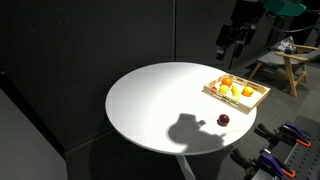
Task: Put the apple in the box
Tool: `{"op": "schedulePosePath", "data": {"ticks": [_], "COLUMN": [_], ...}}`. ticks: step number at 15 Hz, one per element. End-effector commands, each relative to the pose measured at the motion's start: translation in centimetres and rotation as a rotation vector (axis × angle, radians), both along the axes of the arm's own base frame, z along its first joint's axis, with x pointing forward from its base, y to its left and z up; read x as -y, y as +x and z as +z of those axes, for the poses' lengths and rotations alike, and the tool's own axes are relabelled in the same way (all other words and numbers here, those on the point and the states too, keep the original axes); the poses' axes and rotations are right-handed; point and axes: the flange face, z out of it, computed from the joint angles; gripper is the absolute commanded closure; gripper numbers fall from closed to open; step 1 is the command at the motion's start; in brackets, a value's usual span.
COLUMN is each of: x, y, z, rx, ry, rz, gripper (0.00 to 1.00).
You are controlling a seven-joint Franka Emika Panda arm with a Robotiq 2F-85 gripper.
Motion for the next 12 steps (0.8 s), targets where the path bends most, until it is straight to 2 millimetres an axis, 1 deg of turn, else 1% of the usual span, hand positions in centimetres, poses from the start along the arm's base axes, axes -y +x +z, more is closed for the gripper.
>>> {"op": "schedulePosePath", "data": {"ticks": [1, 5, 8, 12], "x": [1.5, 2.8, 3.6, 4.4], "y": [1.3, 2.4, 2.6, 2.9], "z": [-2.3, -5.4, -7.8, -9.9], "rx": [0.027, 0.030, -0.020, -0.061], "ry": [-0.007, -0.029, -0.067, -0.095], "rz": [0.007, -0.009, -0.007, 0.008], "gripper": [0.00, 0.00, 0.00, 0.00]}}
